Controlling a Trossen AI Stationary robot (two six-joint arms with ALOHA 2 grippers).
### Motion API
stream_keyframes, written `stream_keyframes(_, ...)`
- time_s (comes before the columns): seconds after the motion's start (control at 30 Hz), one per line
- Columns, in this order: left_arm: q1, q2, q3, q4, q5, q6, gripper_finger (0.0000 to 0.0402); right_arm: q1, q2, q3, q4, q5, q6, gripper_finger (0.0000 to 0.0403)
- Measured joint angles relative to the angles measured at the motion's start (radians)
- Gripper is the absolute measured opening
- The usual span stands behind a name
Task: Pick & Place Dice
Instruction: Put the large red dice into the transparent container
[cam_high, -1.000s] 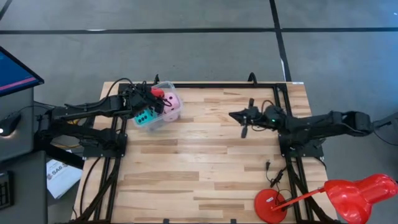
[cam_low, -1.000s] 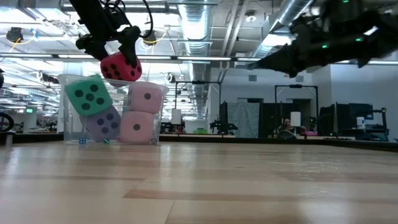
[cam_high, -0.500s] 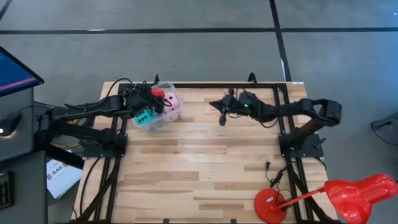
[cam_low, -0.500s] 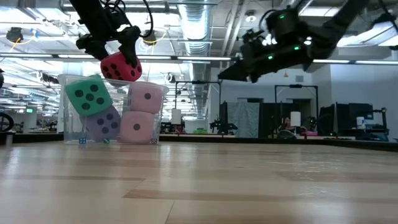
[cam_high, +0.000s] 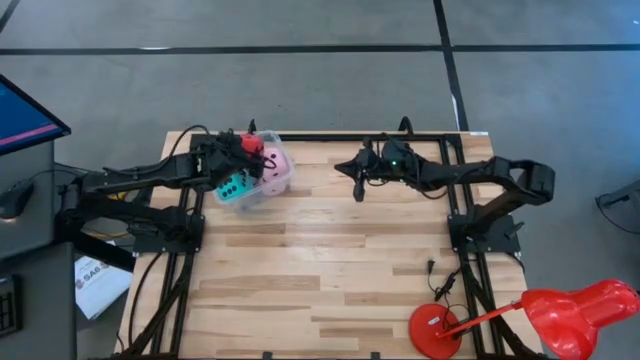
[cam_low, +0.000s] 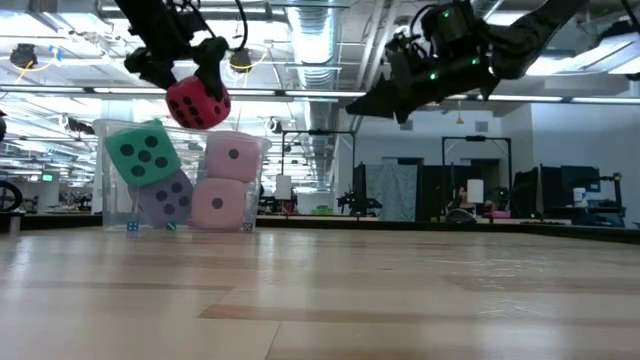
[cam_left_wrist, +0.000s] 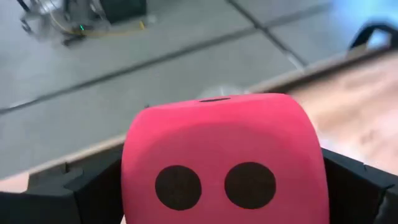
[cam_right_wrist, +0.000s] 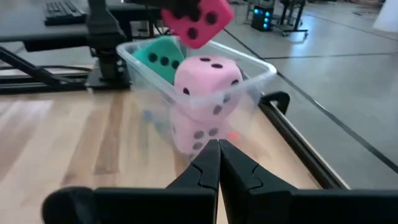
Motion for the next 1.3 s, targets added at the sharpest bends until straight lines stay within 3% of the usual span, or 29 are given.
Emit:
stream_keyframes(0.4, 0.007, -0.034, -0.014, 0.030, -0.065, -0.032, 0.0397, 0.062, -0.084, 0.000, -0.058, -0.001, 0.000, 0.0000)
stream_keyframes(0.53, 0.012, -0.014, -0.084, 0.050, -0.129, -0.095, 0.0398, 0.080, -0.083, 0.000, -0.063, 0.000, -0.003, 0.0000)
stream_keyframes(0.77, 0.038, 0.006, -0.203, 0.134, -0.125, -0.162, 0.0398, 0.092, -0.083, 0.000, -0.061, 0.000, -0.008, 0.0000)
stream_keyframes(0.9, 0.040, 0.006, -0.234, 0.200, -0.040, -0.159, 0.0396, 0.092, -0.083, 0.000, -0.056, 0.001, -0.008, 0.0000)
stream_keyframes(1.13, 0.037, 0.027, -0.241, 0.369, 0.226, -0.106, 0.0393, 0.091, -0.083, 0.000, -0.039, 0.005, -0.011, 0.0000)
stream_keyframes(1.3, 0.034, 0.090, -0.241, 0.513, 0.333, -0.090, 0.0392, 0.091, -0.083, 0.000, -0.013, 0.008, -0.026, 0.0000)
